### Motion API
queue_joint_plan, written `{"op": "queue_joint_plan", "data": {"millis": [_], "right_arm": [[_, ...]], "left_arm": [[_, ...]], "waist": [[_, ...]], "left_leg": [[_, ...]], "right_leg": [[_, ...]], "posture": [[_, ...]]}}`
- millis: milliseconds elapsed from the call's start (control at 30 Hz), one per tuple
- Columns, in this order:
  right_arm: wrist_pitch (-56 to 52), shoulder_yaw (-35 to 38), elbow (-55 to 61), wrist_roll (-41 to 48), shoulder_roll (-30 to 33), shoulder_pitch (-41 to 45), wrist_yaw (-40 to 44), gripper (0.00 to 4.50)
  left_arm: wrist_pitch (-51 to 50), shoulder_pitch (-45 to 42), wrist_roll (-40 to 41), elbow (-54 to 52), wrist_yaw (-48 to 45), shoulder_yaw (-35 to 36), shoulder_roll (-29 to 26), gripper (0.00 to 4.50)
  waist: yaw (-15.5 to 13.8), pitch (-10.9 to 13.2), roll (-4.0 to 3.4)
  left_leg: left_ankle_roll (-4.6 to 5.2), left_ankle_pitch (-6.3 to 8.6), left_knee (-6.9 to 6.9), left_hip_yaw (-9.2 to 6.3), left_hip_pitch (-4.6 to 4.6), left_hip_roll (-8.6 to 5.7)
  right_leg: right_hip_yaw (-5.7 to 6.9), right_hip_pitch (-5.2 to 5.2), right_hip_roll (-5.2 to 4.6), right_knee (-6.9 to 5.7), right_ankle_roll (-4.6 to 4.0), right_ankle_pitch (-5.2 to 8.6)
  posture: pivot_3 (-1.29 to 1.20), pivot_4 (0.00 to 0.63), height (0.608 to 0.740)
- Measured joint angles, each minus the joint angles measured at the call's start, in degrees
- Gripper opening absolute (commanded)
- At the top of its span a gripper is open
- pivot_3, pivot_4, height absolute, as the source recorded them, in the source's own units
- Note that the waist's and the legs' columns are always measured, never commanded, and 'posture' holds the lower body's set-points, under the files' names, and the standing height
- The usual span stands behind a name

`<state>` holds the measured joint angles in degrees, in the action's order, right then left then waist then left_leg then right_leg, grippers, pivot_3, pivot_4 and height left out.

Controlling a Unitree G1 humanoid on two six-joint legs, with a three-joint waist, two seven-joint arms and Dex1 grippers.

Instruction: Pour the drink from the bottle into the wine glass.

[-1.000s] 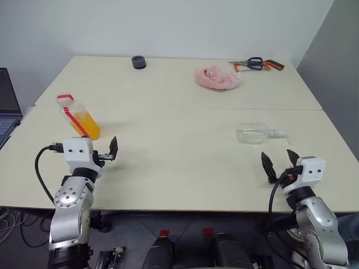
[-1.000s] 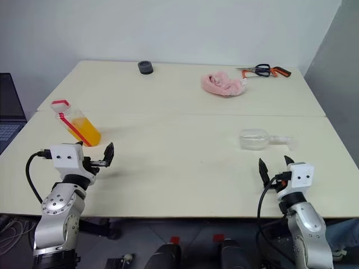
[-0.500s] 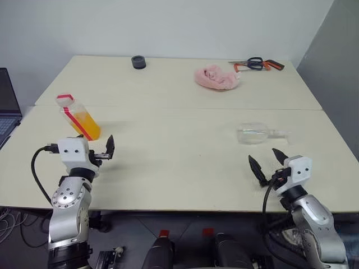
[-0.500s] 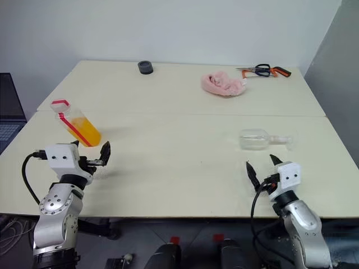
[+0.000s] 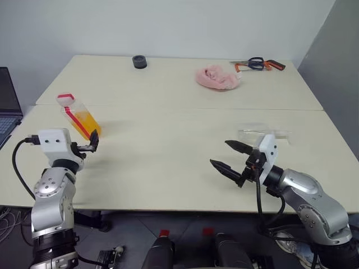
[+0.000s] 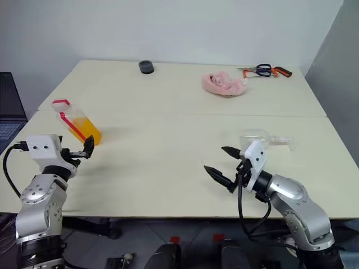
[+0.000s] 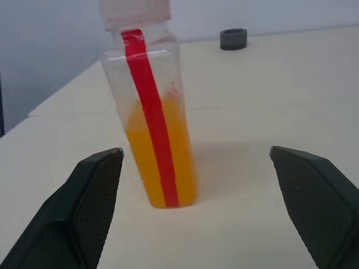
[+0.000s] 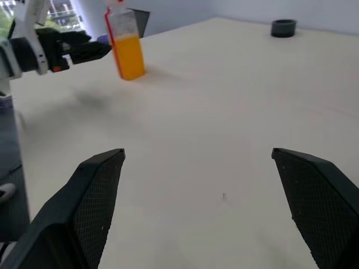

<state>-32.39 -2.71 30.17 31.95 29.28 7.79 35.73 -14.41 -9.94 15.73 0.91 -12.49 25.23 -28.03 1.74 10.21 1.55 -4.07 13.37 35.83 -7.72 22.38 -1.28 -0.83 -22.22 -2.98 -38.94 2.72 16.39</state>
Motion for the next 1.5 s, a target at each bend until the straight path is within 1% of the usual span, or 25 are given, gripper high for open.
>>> {"op": "queue_joint_plan", "data": {"millis": [167, 333, 633, 833, 1200, 1333, 1500], "right_arm": [[-2.22, -0.55, -0.3, 1.35, 1.33, 3.8, 2.22, 4.5], [-2.22, -0.81, -1.84, 1.27, -0.3, 7.35, 2.4, 4.5], [-2.18, -1.56, -3.61, 0.62, -1.82, 9.56, 2.46, 4.5], [-2.15, -1.92, -4.03, 0.15, -2.96, 11.14, 2.15, 4.5], [-2.02, -2.1, -5.07, -0.47, -3.73, 12.55, 1.78, 4.5], [-1.99, -2.1, -5.09, -0.48, -3.91, 12.56, 1.66, 4.5], [-2.0, -2.1, -5.08, -0.48, -4.02, 12.55, 1.47, 4.5]], "left_arm": [[-0.07, -1.56, 0.01, 2.77, -0.02, 0.0, -0.47, 4.48], [-0.06, -6.26, 0.24, 6.51, -1.71, -0.01, -2.98, 4.48], [0.55, -12.21, 0.21, 14.71, -2.57, 0.0, -5.69, 4.48], [2.88, -19.36, -0.16, 23.94, -5.35, -0.37, -8.02, 4.48], [10.16, -31.67, -2.54, 43.1, -9.75, -3.11, -11.13, 4.48], [12.36, -32.81, -3.05, 46.28, -10.58, -3.58, -11.2, 4.48], [13.65, -31.09, -2.98, 46.13, -10.58, -3.55, -10.99, 4.48]], "waist": [[0.01, 0.0, 0.01], [0.02, 0.01, 0.02], [0.07, 0.01, 0.02], [0.08, 0.01, 0.02], [0.14, 0.01, 0.02], [0.21, 0.01, 0.02], [0.23, 0.01, 0.02]], "left_leg": [[0.0, 0.0, 0.0, -0.02, 0.0, 0.01], [0.0, 0.0, -0.01, -0.01, 0.01, 0.0], [0.0, 0.0, 0.0, -0.01, 0.02, 0.0], [0.0, 0.0, 0.0, -0.02, 0.03, -0.01], [0.0, 0.0, 0.0, -0.02, 0.05, -0.02], [0.0, 0.0, -0.01, -0.02, 0.05, -0.01], [0.0, 0.0, -0.01, -0.03, 0.06, -0.01]], "right_leg": [[0.03, -0.01, 0.01, -0.01, 0.0, 0.0], [0.03, -0.02, 0.01, -0.01, 0.01, -0.01], [0.04, -0.05, 0.0, -0.02, 0.02, -0.02], [0.05, -0.05, 0.0, -0.03, 0.02, -0.02], [0.06, -0.08, 0.0, -0.04, 0.05, -0.03], [0.06, -0.09, -0.01, -0.04, 0.05, -0.04], [0.05, -0.09, -0.01, -0.05, 0.05, -0.04]], "posture": [[0.0, 0.15, 0.74], [0.0, 0.15, 0.74], [0.0, 0.15, 0.74], [0.0, 0.15, 0.74], [0.0, 0.15, 0.74], [0.0, 0.15, 0.74], [0.0, 0.15, 0.74]]}}
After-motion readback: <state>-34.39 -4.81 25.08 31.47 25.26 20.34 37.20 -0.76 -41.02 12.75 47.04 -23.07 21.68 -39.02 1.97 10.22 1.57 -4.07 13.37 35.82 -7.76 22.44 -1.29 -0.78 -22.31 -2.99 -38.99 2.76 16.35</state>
